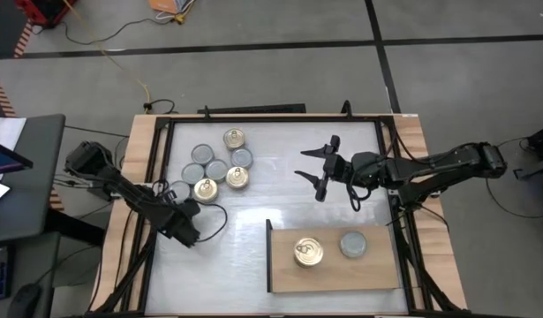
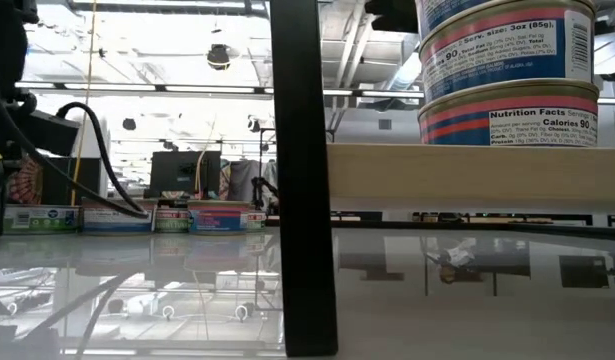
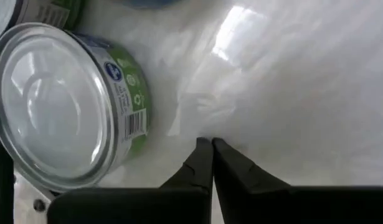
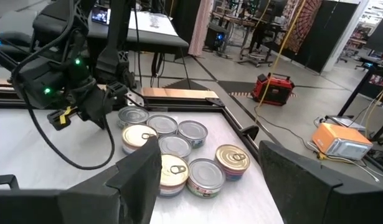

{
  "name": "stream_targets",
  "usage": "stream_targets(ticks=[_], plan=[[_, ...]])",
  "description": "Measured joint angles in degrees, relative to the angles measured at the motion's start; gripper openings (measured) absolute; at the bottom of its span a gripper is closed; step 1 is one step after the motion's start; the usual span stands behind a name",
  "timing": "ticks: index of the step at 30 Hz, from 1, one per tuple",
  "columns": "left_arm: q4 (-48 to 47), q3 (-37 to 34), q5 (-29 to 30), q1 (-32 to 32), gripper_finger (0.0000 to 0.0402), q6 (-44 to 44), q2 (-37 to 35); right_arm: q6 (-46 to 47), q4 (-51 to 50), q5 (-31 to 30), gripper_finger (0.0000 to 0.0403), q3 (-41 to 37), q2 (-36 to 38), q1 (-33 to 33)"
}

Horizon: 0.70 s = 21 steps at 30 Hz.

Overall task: Stack canned seafood by type on shelf
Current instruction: Stack the green tuna can on top of the green tuna can on the shelf

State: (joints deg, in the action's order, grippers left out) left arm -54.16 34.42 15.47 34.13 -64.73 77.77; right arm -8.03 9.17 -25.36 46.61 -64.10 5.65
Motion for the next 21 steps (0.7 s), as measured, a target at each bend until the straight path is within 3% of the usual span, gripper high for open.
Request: stream_targets(ticks=[4,10,21], plan=[[-2.5,5.7,0.4,0.1,0.0001,2.6,-0.1,0.0,-0.1,0.0,0.0295,0.0,0.0,0.0],[-11.1,10.5,8.8,0.2,0.0019,1.9,-0.1,0.0,-0.1,0.0,0.0295,0.0,0.0,0.0],[-14.6,5.5,7.5,-2.5,0.0160,2.0,-0.1,0.0,-0.2,0.0,0.0295,0.0,0.0,0.0]])
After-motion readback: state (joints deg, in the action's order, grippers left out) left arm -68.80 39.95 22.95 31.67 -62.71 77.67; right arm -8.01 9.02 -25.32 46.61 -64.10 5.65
